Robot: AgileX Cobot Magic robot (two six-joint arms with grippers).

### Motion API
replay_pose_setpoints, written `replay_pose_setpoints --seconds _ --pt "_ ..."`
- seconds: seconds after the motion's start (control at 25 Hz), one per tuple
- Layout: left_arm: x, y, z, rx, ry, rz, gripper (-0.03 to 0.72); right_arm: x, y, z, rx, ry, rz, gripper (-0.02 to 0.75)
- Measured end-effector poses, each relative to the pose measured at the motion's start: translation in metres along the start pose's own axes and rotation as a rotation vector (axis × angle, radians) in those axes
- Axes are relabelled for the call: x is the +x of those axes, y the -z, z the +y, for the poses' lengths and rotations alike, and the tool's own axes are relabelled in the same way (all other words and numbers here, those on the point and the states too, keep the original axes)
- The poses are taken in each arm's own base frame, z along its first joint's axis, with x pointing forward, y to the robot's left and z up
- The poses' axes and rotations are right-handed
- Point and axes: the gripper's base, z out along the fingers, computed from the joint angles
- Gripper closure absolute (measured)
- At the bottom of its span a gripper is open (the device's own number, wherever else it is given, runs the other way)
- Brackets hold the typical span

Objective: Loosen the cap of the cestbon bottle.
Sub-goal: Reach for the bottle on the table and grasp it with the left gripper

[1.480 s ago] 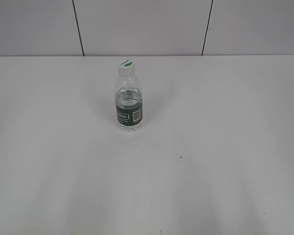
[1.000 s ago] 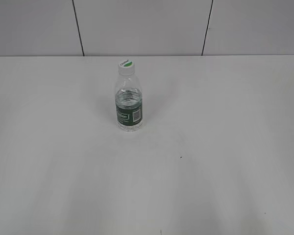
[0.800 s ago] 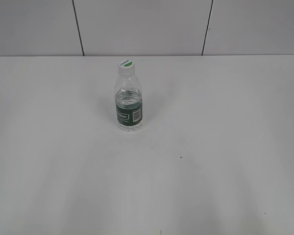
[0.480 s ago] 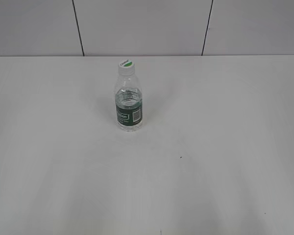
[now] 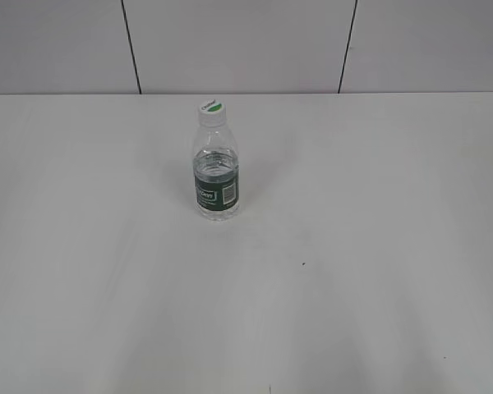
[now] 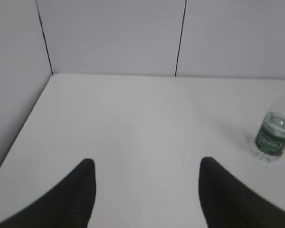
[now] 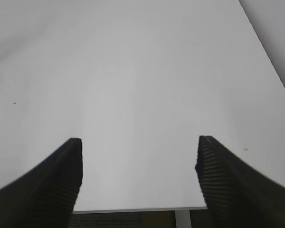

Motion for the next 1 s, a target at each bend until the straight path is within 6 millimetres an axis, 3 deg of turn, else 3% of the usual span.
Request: replay_pose_setpoints --seconds 0.16,0.4,0.72,1.0 --pt "-0.016 -0.009 -0.002 0.006 -0.047 -0.065 0.265 0.000 0.000 0.000 0.000 0.000 0.000 0.169" --pt "-0.037 -0.044 -0.005 0.010 -0.129 -0.052 0.265 0.000 0.000 0.000 0.000 0.000 0.000 0.169" --pt "-0.059 -0.108 -0.010 0.023 -0.178 -0.047 0.265 0.000 0.000 0.000 0.000 0.000 0.000 0.169" --pt "-0.063 -0.170 -0.014 0.036 -0.183 -0.055 0.307 0.000 0.000 0.000 0.000 0.000 0.000 0.169"
